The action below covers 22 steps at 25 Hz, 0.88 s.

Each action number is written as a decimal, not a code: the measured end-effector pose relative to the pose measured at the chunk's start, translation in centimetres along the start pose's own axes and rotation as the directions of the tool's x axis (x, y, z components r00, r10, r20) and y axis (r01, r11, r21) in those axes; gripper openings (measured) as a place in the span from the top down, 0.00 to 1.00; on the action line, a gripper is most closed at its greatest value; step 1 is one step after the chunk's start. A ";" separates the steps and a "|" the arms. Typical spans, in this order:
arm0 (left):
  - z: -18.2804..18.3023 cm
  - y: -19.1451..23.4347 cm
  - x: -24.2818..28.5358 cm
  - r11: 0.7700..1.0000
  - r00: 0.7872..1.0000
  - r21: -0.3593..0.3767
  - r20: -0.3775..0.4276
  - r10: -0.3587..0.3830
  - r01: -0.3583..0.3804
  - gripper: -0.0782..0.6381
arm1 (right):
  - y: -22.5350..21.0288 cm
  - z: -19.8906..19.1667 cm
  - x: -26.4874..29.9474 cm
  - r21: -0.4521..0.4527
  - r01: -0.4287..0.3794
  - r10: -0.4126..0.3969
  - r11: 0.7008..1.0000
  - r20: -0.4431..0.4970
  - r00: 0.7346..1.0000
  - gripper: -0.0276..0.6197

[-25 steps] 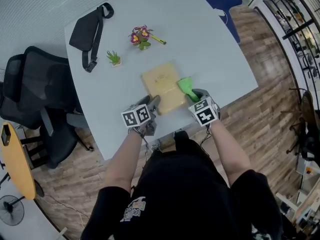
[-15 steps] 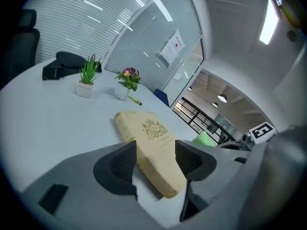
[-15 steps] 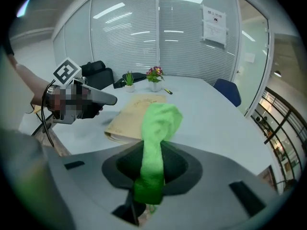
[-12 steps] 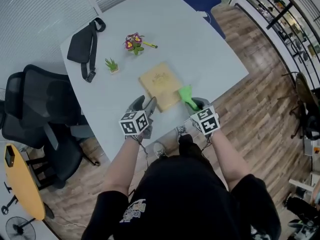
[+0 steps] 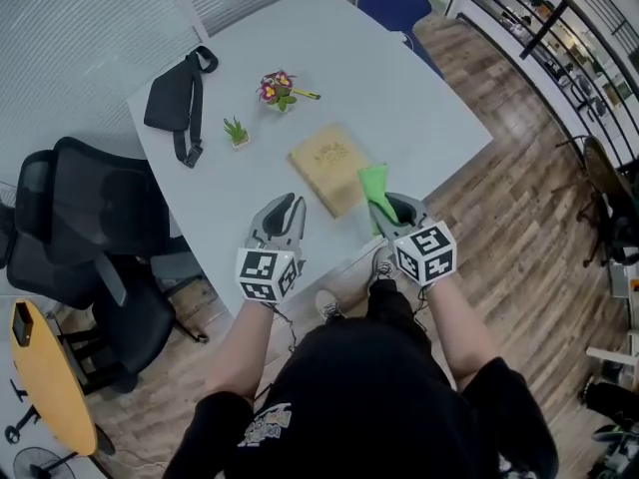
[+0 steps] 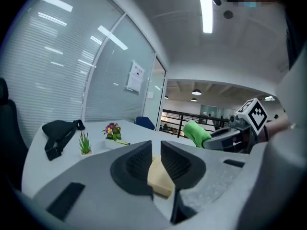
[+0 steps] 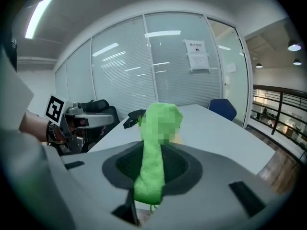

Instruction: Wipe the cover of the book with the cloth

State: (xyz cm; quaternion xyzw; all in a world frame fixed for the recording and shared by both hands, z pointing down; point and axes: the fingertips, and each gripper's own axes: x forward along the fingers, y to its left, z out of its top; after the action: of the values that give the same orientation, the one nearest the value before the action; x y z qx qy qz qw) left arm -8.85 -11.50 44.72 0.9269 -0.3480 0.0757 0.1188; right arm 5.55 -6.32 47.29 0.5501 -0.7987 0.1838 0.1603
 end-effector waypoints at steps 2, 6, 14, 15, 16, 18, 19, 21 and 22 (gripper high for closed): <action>1.2 -0.8 -1.4 0.997 1.000 0.072 0.017 -0.010 0.009 0.85 | 0.9 1.5 -1.0 -0.027 -0.008 0.009 1.000 0.034 0.999 0.81; 3.0 -2.2 -3.6 0.987 0.999 0.160 0.038 -0.011 0.005 0.88 | 1.9 4.5 -2.9 -0.098 -0.027 0.037 0.995 0.106 0.994 0.81; 3.4 -8.3 -5.3 0.986 0.997 0.159 0.069 0.048 -0.058 0.88 | 2.8 5.4 -7.2 -0.182 -0.114 0.142 0.977 0.154 0.978 0.81; 3.4 -9.3 -5.4 0.985 0.996 0.160 0.068 0.059 -0.070 0.88 | 2.6 5.1 -7.9 -0.183 -0.126 0.156 0.975 0.158 0.975 0.81; 3.4 -10.3 -5.5 0.983 0.995 0.162 0.068 0.073 -0.084 0.88 | 2.5 4.9 -8.6 -0.183 -0.140 0.170 0.973 0.161 0.972 0.81; 3.2 -12.2 -5.8 0.980 0.992 0.160 0.066 0.107 -0.117 0.88 | 2.2 4.2 -10.0 -0.187 -0.171 0.203 0.967 0.166 0.965 0.81; 3.1 -13.3 -6.0 0.979 0.990 0.153 0.066 0.124 -0.133 0.88 | 2.1 3.8 -10.9 -0.190 -0.186 0.219 0.964 0.167 0.961 0.81; 2.7 -15.6 -6.4 0.978 0.985 0.131 0.068 0.157 -0.165 0.88 | 1.7 2.9 -12.7 -0.202 -0.214 0.249 0.956 0.167 0.954 0.81; 2.4 -16.7 -6.7 0.976 0.982 0.120 0.072 0.173 -0.180 0.88 | 1.5 2.5 -13.7 -0.209 -0.226 0.262 0.952 0.170 0.950 0.81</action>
State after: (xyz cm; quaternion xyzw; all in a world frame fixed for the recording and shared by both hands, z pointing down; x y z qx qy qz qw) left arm -2.61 4.25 38.09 0.8998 -0.4268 0.0797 0.0421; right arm 8.69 4.25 38.62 0.4446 -0.8863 0.0716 0.1079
